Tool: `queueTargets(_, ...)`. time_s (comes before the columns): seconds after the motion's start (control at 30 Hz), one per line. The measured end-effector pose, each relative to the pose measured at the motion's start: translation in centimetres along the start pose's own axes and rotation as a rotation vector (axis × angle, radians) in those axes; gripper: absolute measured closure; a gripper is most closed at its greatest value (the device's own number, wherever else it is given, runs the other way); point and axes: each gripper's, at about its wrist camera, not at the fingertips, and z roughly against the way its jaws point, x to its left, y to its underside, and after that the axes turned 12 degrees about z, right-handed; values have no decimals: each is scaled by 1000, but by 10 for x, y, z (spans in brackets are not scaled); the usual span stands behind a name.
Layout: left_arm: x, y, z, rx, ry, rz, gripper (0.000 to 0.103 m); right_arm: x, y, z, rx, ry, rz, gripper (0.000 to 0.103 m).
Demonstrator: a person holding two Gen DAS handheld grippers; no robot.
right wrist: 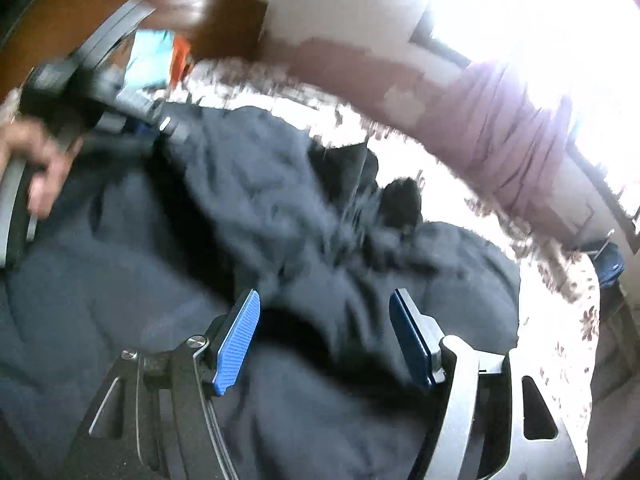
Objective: Fold large clothes
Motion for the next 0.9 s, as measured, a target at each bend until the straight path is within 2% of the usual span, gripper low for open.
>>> queueTargets(0.07, 5, 0, 11, -42, 45, 5, 96, -5, -18, -11, -3, -5, -44, 41)
queueTargets(0.13, 2, 6, 26, -110, 33, -53, 96, -11, -22, -20, 23, -17, -121, 41)
queueTargets(0.17, 0, 10, 35, -148, 17, -87, 96, -32, -32, -42, 40, -30, -160, 41)
queueTargets(0.23, 0, 16, 47, -183, -23, -122, 96, -41, -35, -76, 98, -54, -239, 43)
queueTargets(0.3, 2, 19, 48, -155, -65, -151, 96, -52, -37, -131, 167, -82, -285, 58)
queueTargets(0.4, 10, 20, 38, -122, -107, -171, 95, -57, -23, -202, 306, -141, -356, 63)
queueTargets(0.43, 13, 20, 37, -115, -102, -166, 95, -53, -15, -214, 338, -162, -375, 63)
queueTargets(0.5, 22, 17, 33, -86, -65, -136, 90, -48, -7, -226, 335, -170, -370, 63)
queueTargets(0.63, 35, 16, 32, -31, -4, -75, 86, -32, -5, -233, 339, -136, -306, 63)
queueTargets(0.7, 40, 17, 38, -21, 24, -47, 68, -26, -4, -227, 329, -117, -294, 62)
queueTargets(0.73, 42, 19, 42, -19, 47, -35, 63, -24, -5, -224, 323, -109, -292, 62)
queueTargets(0.77, 48, 20, 50, -22, 81, -17, 48, -22, -4, -223, 317, -103, -289, 62)
queueTargets(0.8, 54, 22, 61, -35, 115, 0, 33, -20, -3, -221, 313, -97, -288, 61)
queueTargets(0.87, 72, 28, 84, -87, 158, 30, 14, -19, 0, -219, 311, -78, -279, 59)
queueTargets(0.9, 82, 30, 95, -117, 169, 41, 11, -16, 1, -218, 312, -66, -270, 57)
